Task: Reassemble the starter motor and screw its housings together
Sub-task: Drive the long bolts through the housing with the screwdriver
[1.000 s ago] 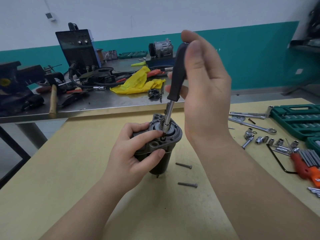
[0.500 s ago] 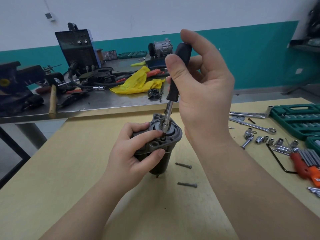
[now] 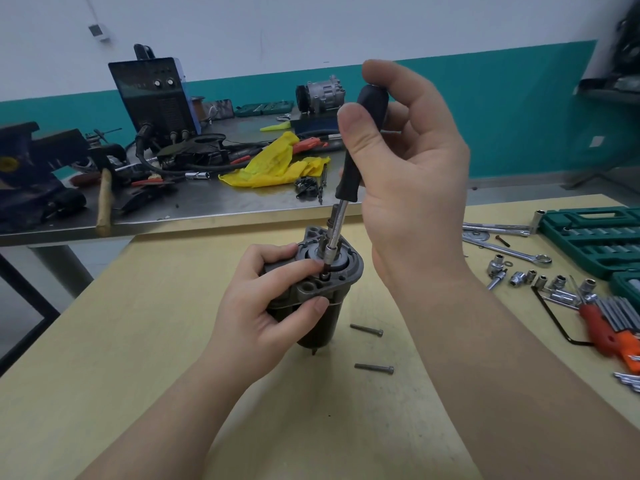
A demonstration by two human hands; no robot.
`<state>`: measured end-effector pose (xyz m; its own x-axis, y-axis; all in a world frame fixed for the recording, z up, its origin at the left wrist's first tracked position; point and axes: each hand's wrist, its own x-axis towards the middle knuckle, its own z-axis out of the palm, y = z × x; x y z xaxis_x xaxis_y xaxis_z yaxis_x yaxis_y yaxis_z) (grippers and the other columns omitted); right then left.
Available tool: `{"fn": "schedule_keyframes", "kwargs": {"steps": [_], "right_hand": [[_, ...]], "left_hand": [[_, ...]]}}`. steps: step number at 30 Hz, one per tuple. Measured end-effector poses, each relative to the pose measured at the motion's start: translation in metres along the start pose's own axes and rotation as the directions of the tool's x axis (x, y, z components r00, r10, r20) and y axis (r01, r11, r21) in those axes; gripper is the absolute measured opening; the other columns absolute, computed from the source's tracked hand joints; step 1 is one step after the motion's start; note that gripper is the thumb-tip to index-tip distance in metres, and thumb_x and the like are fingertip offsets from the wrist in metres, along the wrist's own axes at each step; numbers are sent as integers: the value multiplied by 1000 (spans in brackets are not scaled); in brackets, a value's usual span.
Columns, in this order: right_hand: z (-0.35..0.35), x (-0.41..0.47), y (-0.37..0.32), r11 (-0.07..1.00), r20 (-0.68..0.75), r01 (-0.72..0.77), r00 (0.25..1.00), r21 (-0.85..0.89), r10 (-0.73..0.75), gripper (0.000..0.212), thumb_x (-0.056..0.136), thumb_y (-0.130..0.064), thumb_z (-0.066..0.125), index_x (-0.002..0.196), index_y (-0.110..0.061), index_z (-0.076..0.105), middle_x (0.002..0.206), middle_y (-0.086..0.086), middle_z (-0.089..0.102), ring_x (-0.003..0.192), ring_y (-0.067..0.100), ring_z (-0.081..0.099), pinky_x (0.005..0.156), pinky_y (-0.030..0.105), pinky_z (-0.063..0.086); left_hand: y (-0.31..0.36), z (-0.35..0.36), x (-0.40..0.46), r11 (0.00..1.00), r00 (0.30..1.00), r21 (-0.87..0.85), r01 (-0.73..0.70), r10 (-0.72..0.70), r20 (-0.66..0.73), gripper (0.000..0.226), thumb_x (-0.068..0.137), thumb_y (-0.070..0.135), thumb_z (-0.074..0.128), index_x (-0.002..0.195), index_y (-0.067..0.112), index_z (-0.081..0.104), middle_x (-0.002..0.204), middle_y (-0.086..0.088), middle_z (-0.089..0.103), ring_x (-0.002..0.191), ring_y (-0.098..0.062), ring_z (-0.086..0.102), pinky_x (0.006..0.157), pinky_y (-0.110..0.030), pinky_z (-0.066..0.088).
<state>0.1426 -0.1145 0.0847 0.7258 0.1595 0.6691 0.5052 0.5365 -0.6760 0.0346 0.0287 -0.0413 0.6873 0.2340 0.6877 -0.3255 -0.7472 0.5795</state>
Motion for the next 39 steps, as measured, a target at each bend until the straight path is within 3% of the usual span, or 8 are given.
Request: {"fn": "schedule_keyframes", "kwargs": {"steps": [5,8,11,16,21,29,35,39], "right_hand": [[-3,-1,3,995,42,-58,998,82,55,21,108,-20,60,125,-25,72,106,0,75,103,29,72,94,59,61],[-4,-3,1,990,85,-92,993,110,83,25,111,-18,53,129,-24,70,114,16,74,95,34,77,83,55,66],[-2,-2,1,998,61,-22,998,51,19,22,106,-14,65,122,-27,69,94,4,72,81,37,67,72,60,62],[0,1,3,1000,-36,-17,999,16,17,24,100,-16,75,122,-24,70,81,-7,60,78,11,57,77,36,57],[-2,-2,5,989,36,-115,993,96,112,31,111,-24,53,136,-23,71,130,6,73,123,31,69,104,61,56],[0,-1,3,999,-5,-8,1000,-51,8,25,102,-16,71,121,-31,67,89,-7,67,86,33,69,79,58,62],[-2,-2,3,992,27,-99,995,75,97,26,112,-16,50,125,-23,71,119,10,74,105,37,74,91,65,60],[-2,-2,0,997,45,-74,996,24,73,24,111,-11,54,123,-26,68,101,8,72,88,43,72,75,63,63]], "left_hand": [[-1,0,0,1000,1000,-7,5,-5,-1,37,88,42,76,125,42,71,133,20,52,142,-19,52,109,-21,47],[0,0,0,1000,1000,-17,14,-14,-4,37,87,42,76,124,42,71,133,18,53,142,-19,52,110,-21,47],[1,0,-1,1000,1000,-12,14,-14,4,39,87,41,76,126,40,72,133,14,53,142,-18,53,111,-26,49],[1,0,1,1000,1000,-10,9,-9,8,39,88,40,76,126,43,72,133,17,53,142,-20,53,111,-24,47],[0,0,0,1000,1000,-23,-13,13,5,39,89,40,77,125,53,72,133,18,53,142,-21,53,109,-20,47],[-2,1,0,1000,1000,-7,-30,30,0,41,89,41,77,127,54,71,133,19,53,142,-19,53,110,-20,46],[-2,0,0,999,999,4,-36,36,6,42,89,42,77,127,57,69,134,23,52,142,-20,52,109,-18,46],[-3,0,0,1000,1000,2,-27,27,3,42,89,41,77,127,57,69,134,21,52,142,-21,52,109,-17,45]]}}
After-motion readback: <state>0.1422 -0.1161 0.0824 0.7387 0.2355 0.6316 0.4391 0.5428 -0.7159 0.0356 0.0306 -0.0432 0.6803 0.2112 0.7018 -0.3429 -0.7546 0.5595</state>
